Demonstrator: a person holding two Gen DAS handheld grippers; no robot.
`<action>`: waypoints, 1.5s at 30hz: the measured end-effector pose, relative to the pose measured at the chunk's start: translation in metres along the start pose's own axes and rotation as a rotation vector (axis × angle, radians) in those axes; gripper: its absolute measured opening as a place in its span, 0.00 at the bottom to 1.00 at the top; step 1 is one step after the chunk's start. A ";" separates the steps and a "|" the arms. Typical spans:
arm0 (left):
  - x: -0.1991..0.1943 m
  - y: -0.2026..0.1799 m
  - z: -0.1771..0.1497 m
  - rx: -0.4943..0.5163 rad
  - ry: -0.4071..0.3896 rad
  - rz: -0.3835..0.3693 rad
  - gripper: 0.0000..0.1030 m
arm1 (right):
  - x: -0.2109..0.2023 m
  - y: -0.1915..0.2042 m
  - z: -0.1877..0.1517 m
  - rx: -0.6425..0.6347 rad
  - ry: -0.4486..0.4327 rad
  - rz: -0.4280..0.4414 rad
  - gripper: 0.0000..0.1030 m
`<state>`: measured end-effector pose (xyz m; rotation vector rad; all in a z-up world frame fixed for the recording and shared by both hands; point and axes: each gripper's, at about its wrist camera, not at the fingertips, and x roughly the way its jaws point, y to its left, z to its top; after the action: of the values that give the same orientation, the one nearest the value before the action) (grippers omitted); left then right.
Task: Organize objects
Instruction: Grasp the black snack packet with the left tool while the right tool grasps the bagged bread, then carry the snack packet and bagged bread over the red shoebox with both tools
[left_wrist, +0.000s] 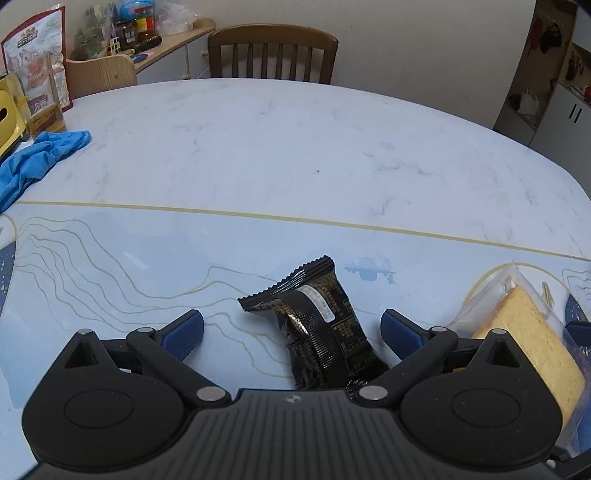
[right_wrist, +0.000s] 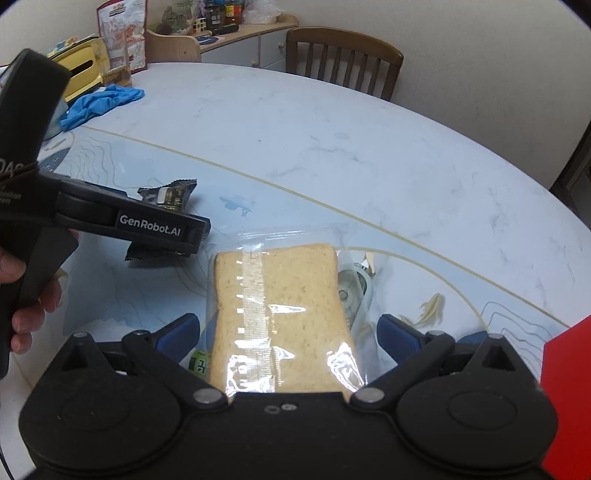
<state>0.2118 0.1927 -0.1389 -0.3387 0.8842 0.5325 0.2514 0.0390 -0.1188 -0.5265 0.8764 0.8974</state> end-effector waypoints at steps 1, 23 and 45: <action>-0.001 -0.001 -0.001 0.000 -0.004 -0.003 0.99 | 0.001 0.000 0.000 0.005 0.003 0.003 0.95; -0.021 -0.009 -0.003 0.026 -0.036 -0.049 0.34 | -0.016 -0.003 -0.002 0.063 -0.022 -0.033 0.71; -0.119 -0.081 -0.013 0.186 -0.055 -0.138 0.34 | -0.130 -0.060 -0.035 0.232 -0.121 -0.075 0.71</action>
<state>0.1881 0.0845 -0.0461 -0.2131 0.8436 0.3274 0.2442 -0.0769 -0.0276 -0.2984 0.8323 0.7401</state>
